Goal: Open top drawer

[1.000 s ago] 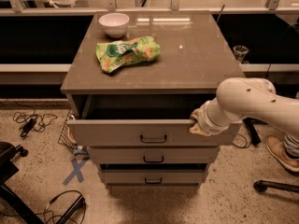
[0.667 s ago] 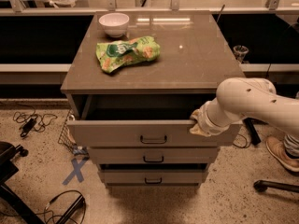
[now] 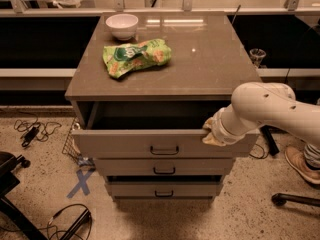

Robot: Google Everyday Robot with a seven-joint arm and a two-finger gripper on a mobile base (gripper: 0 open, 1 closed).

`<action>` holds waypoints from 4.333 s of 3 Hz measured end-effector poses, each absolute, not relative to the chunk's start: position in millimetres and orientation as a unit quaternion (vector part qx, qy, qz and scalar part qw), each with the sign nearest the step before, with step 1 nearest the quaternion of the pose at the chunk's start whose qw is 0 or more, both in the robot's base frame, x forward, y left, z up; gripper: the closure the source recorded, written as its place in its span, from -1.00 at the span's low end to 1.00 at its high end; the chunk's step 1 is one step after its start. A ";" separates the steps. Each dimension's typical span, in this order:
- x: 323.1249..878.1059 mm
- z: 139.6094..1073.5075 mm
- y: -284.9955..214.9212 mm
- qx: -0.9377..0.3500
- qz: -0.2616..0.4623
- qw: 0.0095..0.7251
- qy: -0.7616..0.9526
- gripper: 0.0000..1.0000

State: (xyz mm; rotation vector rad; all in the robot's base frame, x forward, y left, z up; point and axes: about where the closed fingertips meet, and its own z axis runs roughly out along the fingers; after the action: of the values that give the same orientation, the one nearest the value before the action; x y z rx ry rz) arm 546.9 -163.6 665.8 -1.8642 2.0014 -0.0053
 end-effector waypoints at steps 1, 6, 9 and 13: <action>546.4 665.8 -163.6 -0.668 -0.001 0.202 0.717 1.00; 546.2 666.8 -163.5 -0.668 -0.001 0.201 0.716 0.04; 545.8 666.4 -163.1 -0.668 -0.001 0.201 0.716 -1.00; 489.0 666.2 -173.8 -0.649 0.020 0.133 0.749 0.89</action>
Offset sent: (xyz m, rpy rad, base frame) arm -0.3789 -0.0226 0.0740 0.2098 0.7760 0.5874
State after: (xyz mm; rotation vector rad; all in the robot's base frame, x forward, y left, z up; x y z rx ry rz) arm 489.0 -173.8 666.2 -1.8817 2.1726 0.0575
